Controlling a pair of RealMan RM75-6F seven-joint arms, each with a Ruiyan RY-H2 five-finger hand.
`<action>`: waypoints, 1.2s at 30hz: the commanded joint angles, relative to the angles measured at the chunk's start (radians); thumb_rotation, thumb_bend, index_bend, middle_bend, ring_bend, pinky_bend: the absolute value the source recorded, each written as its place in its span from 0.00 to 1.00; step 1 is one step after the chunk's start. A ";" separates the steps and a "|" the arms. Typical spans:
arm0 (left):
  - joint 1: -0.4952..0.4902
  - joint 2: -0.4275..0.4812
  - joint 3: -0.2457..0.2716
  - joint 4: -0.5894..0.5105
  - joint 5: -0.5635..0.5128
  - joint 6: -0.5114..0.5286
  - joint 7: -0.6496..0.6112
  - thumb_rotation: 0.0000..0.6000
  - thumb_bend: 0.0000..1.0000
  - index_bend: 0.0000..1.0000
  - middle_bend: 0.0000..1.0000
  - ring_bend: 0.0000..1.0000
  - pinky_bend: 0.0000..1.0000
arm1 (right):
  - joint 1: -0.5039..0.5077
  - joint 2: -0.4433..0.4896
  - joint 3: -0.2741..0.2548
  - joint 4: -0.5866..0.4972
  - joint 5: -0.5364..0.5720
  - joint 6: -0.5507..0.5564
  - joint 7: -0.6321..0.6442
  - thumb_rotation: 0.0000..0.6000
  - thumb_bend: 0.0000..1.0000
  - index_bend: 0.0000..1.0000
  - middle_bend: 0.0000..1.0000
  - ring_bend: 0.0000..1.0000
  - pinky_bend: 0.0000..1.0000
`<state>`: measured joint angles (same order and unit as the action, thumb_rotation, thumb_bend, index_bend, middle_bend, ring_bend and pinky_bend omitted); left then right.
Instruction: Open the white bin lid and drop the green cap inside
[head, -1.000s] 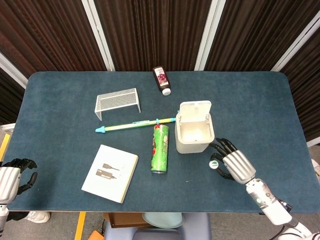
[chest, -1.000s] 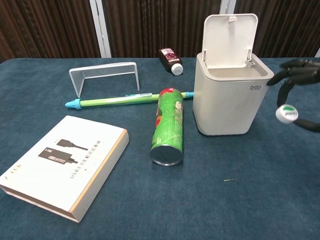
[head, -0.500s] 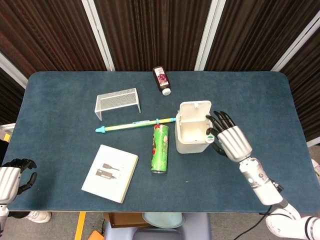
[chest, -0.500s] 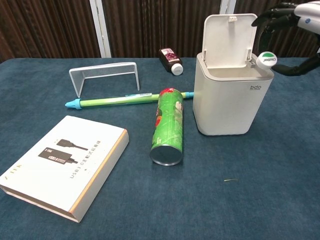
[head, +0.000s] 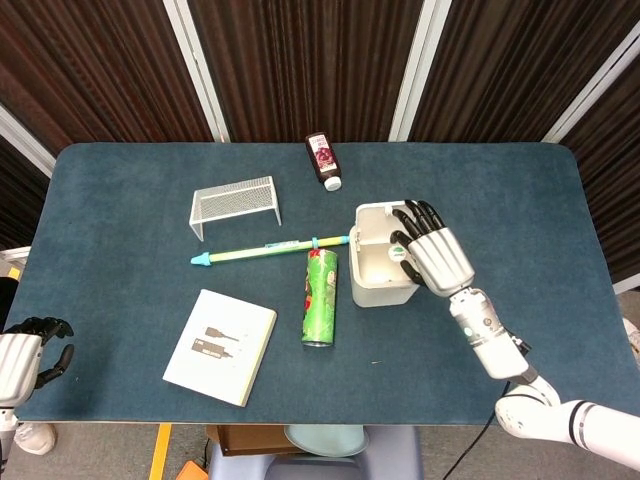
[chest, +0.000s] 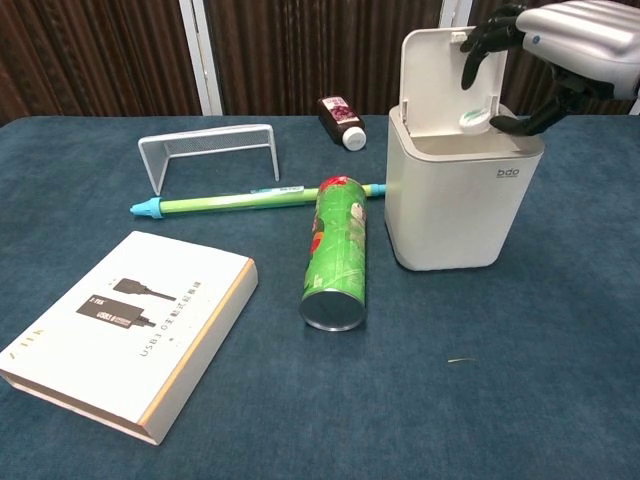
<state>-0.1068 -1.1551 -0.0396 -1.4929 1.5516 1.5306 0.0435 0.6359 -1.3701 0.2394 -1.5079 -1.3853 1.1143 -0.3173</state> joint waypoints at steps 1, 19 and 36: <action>0.001 0.001 -0.001 0.000 0.000 0.002 -0.003 1.00 0.38 0.51 0.51 0.44 0.61 | 0.002 -0.007 -0.010 0.014 -0.005 0.004 0.002 1.00 0.41 0.35 0.19 0.04 0.19; -0.005 -0.003 -0.001 0.006 -0.009 -0.016 -0.009 1.00 0.38 0.51 0.51 0.44 0.61 | -0.227 0.183 -0.148 -0.197 -0.183 0.317 0.024 1.00 0.27 0.28 0.14 0.03 0.18; -0.005 -0.013 -0.002 0.003 -0.013 -0.015 0.024 1.00 0.38 0.51 0.51 0.44 0.61 | -0.539 0.089 -0.225 0.084 -0.202 0.656 0.056 1.00 0.25 0.27 0.14 0.02 0.13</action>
<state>-0.1120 -1.1666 -0.0392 -1.4896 1.5431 1.5161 0.0634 0.1258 -1.2445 0.0076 -1.4959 -1.5606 1.7138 -0.2958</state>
